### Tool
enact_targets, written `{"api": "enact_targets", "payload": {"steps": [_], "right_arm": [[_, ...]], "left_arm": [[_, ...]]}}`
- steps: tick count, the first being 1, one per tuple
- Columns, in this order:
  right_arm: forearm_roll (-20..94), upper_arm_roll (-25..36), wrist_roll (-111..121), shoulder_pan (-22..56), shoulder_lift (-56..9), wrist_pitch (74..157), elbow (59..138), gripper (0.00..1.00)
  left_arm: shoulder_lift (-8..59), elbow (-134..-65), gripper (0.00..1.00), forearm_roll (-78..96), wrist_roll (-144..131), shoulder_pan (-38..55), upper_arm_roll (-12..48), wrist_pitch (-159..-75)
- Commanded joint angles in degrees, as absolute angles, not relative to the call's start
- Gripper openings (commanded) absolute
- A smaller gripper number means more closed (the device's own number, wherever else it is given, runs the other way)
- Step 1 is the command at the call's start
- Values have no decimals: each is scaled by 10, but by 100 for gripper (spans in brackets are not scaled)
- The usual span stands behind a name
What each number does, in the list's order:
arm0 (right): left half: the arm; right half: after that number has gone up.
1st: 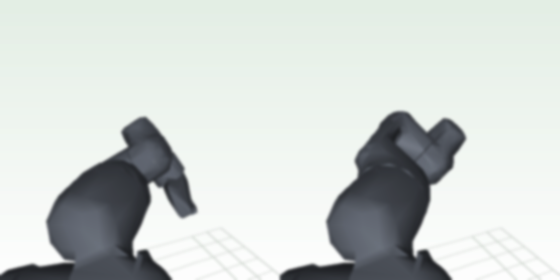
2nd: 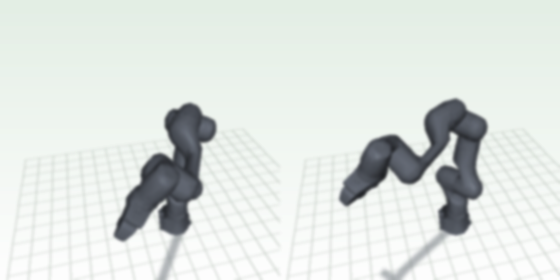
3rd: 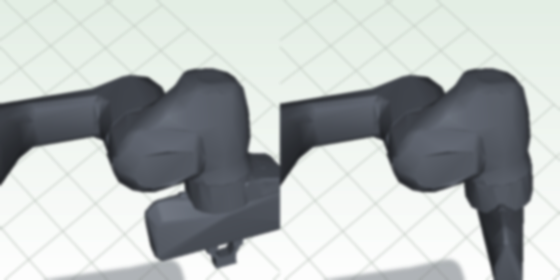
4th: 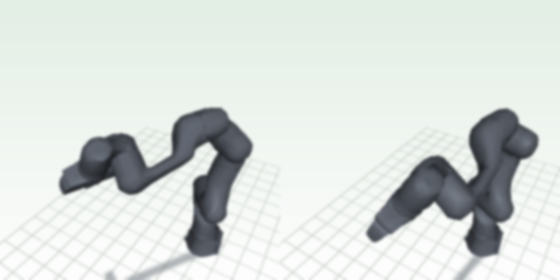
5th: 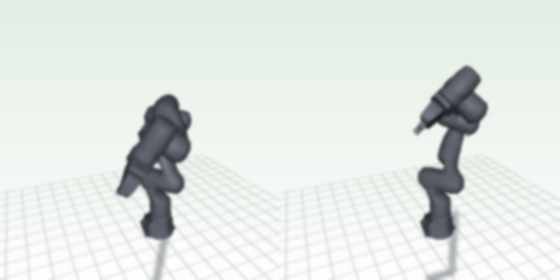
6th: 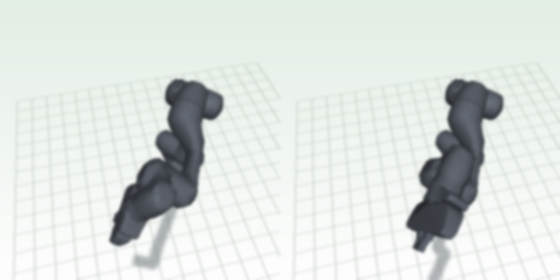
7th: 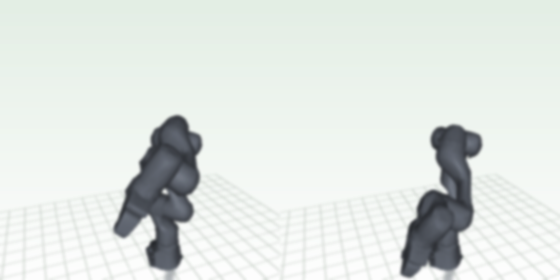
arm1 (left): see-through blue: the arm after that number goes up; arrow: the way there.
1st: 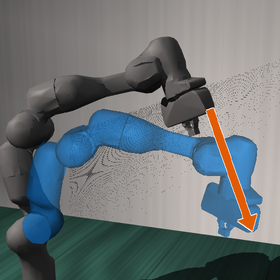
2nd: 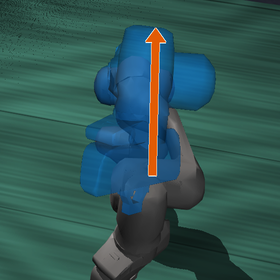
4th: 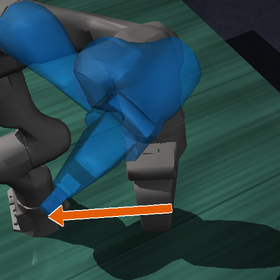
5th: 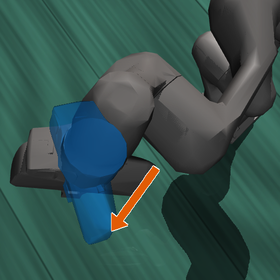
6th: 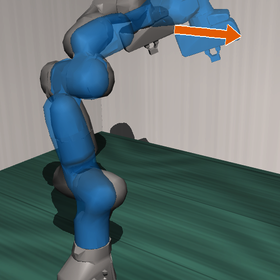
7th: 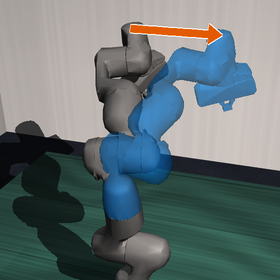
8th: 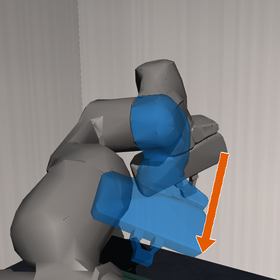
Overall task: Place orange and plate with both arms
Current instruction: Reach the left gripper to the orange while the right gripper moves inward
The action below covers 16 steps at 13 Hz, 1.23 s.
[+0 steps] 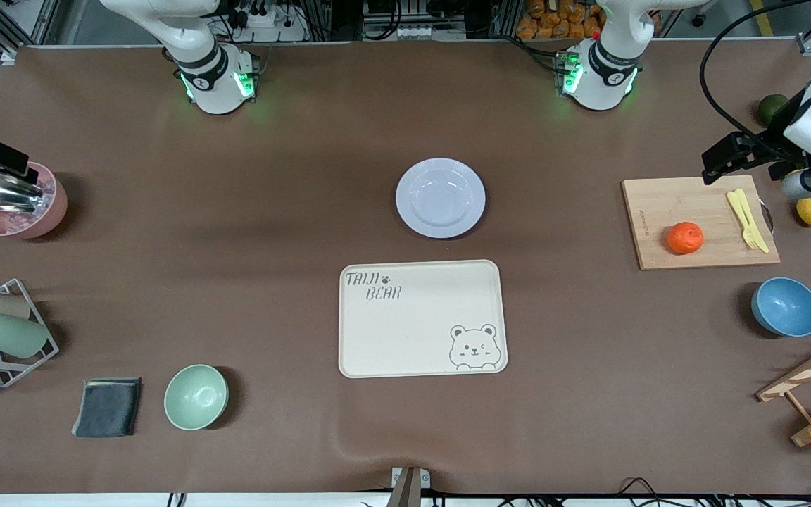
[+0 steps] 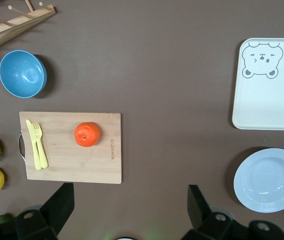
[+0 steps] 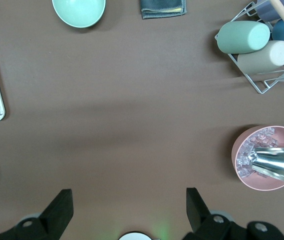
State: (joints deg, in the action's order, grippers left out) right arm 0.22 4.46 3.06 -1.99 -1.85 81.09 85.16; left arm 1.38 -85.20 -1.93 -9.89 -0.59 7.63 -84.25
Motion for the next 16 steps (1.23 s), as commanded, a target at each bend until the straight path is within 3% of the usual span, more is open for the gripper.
{"api": "enact_targets", "payload": {"steps": [1,6,16], "right_arm": [[4,40,36,-25,-15,802,852,100],[4,40,36,-17,-18,803,853,100],[32,40,34,42,-54,799,853,100]], "left_arm": [[11,-848,100,-14,-86,-10,72,-833],[18,-860,100,-17,-82,-11,70,-829],[13,-1080,100,-22,-98,-68,70,-1000]]}}
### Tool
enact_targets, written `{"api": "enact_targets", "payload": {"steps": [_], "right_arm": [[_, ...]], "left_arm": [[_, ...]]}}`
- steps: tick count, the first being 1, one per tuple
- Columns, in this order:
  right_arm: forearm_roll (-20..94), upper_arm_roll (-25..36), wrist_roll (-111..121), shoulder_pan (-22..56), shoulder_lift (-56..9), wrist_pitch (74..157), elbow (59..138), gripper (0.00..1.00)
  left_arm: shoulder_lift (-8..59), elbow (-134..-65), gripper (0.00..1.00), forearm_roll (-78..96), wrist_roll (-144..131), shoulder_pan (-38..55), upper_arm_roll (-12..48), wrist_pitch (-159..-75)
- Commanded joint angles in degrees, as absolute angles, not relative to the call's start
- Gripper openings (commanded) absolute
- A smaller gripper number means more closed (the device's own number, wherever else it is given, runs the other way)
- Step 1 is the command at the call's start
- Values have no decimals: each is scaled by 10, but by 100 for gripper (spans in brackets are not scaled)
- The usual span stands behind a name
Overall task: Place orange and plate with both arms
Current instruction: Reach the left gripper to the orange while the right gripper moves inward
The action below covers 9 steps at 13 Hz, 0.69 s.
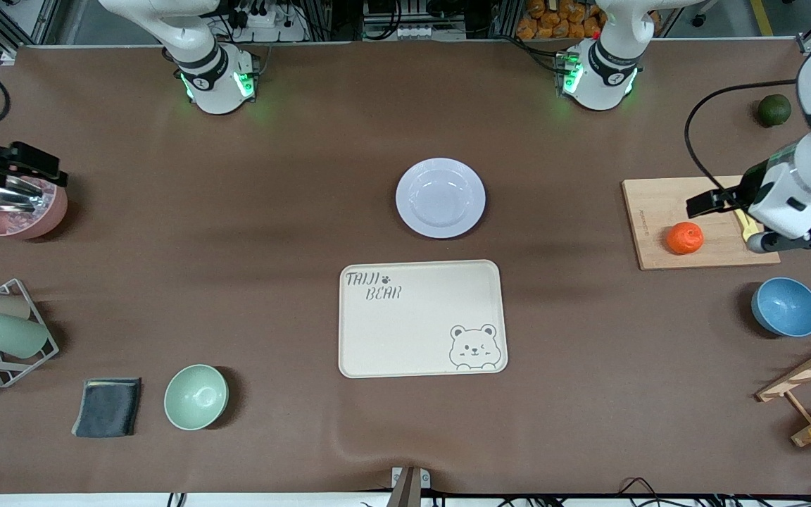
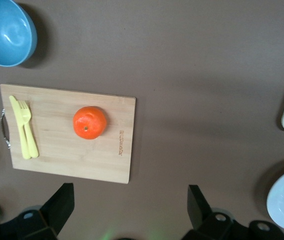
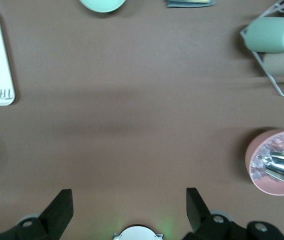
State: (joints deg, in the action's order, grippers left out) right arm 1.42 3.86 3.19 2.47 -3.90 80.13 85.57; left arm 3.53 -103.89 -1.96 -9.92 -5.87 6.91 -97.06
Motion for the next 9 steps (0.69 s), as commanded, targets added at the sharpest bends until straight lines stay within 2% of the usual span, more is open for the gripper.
{"api": "enact_targets", "payload": {"steps": [1,5,7,9], "right_arm": [[52,40,33,46,-60,798,854,100],[90,40,34,75,-99,795,866,100],[124,40,34,98,-105,809,909,100],[166,40,34,111,-106,850,960,100]], "left_arm": [[14,-1090,100,-24,-98,-73,70,-1006],[18,-1191,100,-47,-92,-96,71,-1121],[31,-1231,100,-50,-89,-110,71,-1185],[66,-1240,100,-57,-89,-121,71,-1215]]}}
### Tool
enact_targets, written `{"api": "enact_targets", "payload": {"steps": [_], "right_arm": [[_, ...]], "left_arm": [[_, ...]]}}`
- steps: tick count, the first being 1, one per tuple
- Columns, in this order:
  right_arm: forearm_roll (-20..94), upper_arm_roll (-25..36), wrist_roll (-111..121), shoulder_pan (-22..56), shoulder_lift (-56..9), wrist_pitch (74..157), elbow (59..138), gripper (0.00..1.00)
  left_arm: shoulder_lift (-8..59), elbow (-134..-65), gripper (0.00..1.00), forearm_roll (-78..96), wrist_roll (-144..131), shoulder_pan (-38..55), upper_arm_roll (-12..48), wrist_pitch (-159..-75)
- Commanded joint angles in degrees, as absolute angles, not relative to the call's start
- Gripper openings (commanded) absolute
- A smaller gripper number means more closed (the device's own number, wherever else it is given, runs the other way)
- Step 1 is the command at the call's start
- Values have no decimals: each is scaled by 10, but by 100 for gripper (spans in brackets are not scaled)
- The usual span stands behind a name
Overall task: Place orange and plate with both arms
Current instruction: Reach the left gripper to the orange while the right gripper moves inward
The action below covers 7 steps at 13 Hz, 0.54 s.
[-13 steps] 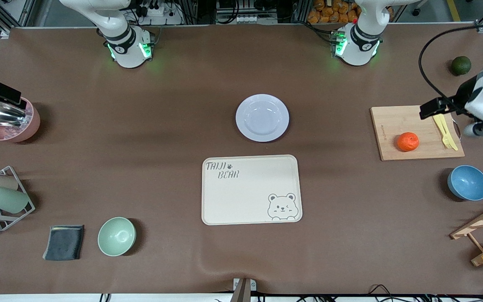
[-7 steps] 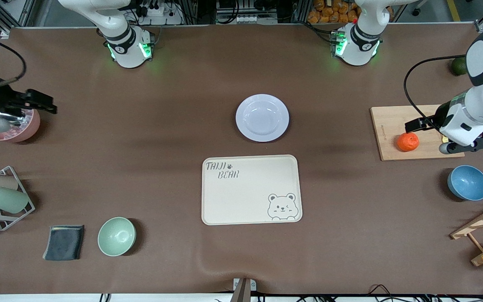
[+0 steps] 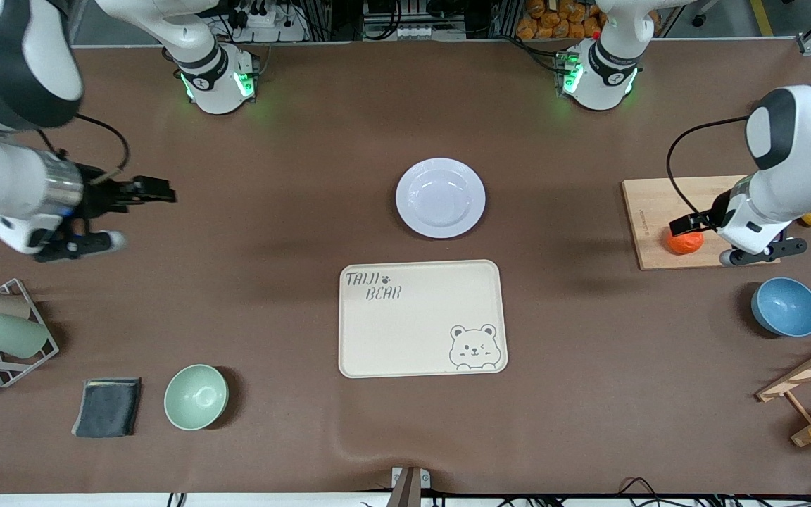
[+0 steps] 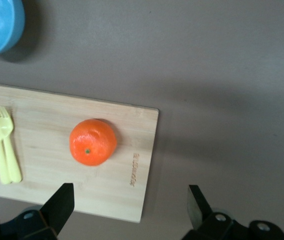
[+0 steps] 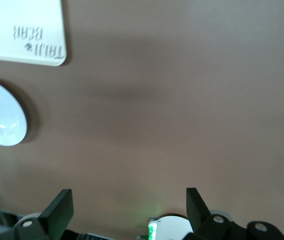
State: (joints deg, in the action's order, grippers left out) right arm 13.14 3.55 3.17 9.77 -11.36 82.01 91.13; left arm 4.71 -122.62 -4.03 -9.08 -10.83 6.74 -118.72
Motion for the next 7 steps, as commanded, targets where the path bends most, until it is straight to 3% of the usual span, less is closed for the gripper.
{"api": "enact_targets", "payload": {"steps": [1,4,7], "right_arm": [[185,40,34,119,-107,868,978,100],[207,40,28,153,-110,918,1016,100],[242,40,28,147,-126,918,1019,100]], "left_arm": [[82,-1240,100,-65,-89,-129,71,-1217],[118,-1239,100,-111,-89,-132,71,-1233],[149,-1237,100,-117,-89,-155,73,-1265]]}}
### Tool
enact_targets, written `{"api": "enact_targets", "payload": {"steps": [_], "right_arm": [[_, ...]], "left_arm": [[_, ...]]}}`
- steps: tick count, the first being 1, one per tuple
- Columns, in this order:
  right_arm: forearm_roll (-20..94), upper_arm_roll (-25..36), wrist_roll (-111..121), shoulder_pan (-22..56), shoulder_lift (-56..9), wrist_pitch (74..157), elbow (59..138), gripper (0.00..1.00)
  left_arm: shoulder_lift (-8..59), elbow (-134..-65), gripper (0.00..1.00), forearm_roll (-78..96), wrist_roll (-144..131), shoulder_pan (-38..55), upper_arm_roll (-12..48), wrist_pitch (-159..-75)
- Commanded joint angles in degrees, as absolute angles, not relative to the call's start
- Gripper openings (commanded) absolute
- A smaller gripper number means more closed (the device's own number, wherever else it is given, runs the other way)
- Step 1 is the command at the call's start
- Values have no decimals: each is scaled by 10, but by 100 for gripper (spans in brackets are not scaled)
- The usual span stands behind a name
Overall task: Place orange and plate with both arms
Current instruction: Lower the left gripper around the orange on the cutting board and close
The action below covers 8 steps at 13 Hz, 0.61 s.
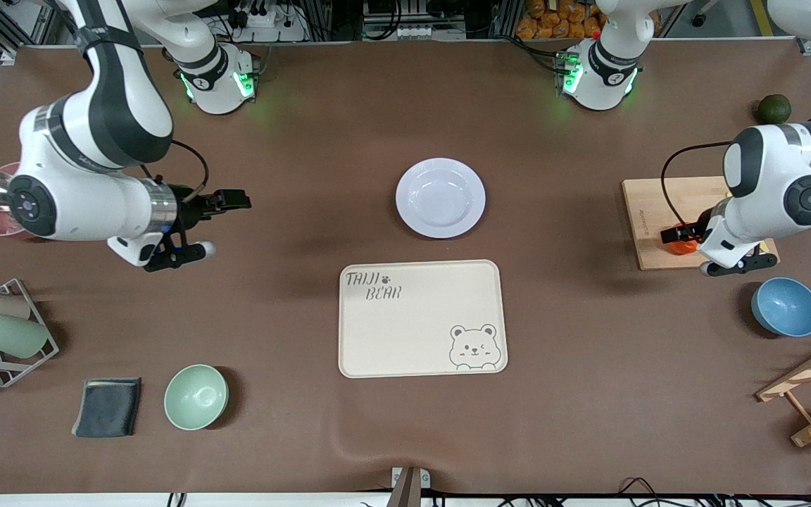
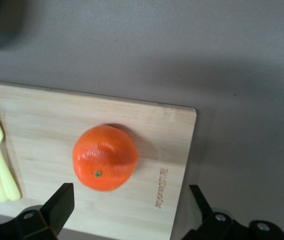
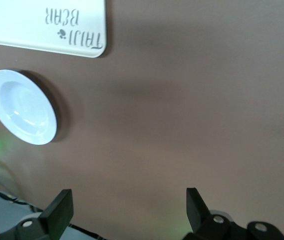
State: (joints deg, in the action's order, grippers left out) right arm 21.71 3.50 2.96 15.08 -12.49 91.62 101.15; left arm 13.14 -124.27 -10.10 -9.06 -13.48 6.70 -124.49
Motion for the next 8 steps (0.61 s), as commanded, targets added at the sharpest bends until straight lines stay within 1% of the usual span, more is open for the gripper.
{"api": "enact_targets", "payload": {"steps": [1,8], "right_arm": [[243,40,28,145,-127,917,1019,100],[261,41,28,140,-127,917,1015,100]], "left_arm": [[158,-1237,100,-117,-89,-156,73,-1272],[185,-1235,100,-120,-84,-163,71,-1284]]}}
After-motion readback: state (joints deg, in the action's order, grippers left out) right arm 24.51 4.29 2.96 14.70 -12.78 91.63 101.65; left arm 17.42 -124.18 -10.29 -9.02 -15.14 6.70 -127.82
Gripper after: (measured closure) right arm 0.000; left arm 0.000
